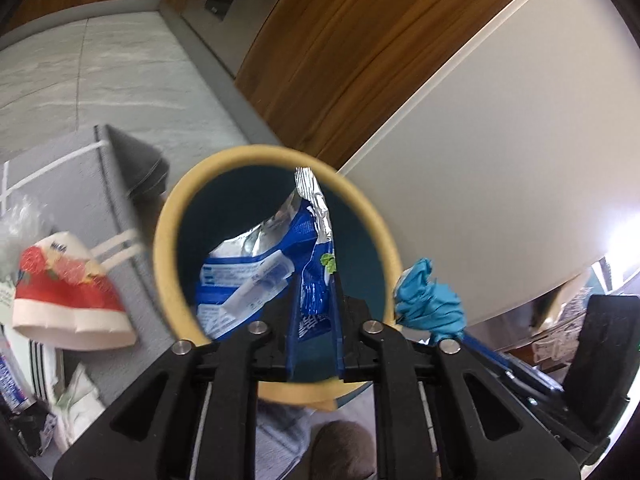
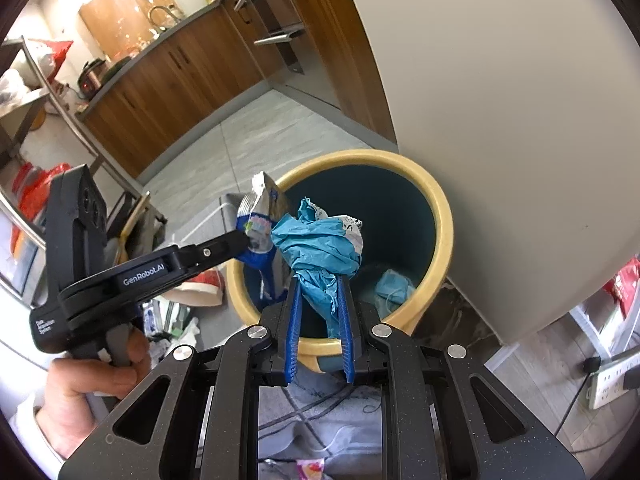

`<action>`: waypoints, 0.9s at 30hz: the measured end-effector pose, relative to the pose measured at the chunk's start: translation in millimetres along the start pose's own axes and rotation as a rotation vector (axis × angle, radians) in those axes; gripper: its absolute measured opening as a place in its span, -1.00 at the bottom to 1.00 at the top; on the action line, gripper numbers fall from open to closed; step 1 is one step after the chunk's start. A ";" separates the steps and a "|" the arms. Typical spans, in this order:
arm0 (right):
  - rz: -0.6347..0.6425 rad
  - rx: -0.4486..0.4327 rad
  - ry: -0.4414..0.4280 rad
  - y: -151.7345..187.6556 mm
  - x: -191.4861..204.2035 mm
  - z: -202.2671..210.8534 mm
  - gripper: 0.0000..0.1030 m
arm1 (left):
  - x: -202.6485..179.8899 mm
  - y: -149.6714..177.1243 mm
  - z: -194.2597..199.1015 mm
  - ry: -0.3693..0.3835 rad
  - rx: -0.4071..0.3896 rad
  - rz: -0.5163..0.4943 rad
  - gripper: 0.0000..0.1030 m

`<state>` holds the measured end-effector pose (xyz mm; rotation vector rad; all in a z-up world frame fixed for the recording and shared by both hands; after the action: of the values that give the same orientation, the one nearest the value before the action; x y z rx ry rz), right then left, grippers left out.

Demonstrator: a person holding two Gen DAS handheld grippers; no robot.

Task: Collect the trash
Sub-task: 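Drop the blue snack bag into the bin from the left gripper while the right gripper holds the glove, then open the right gripper over the bin to drop the teal glove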

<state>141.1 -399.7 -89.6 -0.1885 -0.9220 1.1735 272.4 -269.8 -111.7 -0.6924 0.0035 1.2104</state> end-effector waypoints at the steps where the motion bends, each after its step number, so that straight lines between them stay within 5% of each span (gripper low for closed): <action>1: 0.002 0.004 0.003 0.8 -0.4 -1.2 -0.64 | 1.3 0.6 0.9 -0.006 0.000 -0.004 -0.68; 5: 0.005 0.019 0.013 0.4 -1.6 -7.3 -0.63 | 3.9 0.5 18.9 -0.031 -0.031 -0.022 -0.33; 19: 0.083 0.080 0.070 3.9 10.1 -34.7 -0.60 | 19.2 -6.6 105.2 -0.115 -0.172 -0.064 0.18; 27: 0.113 0.076 0.079 3.7 19.4 -36.6 -0.21 | 46.8 2.4 145.7 -0.202 -0.218 -0.028 0.27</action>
<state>165.7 -369.9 -104.9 -0.2268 -0.8046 1.2947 236.6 -157.9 -13.5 -0.7539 -0.3091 1.2598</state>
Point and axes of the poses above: each gripper's, at about its wrist camera, not at the fingertips, and z roughly against the way its jaws point, x to its left, y to its underside, the point moved 5 cm from there along -z, roughly the way its jaws point, and after that the axes turned 11 degrees about -y, right-handed, at the moved point
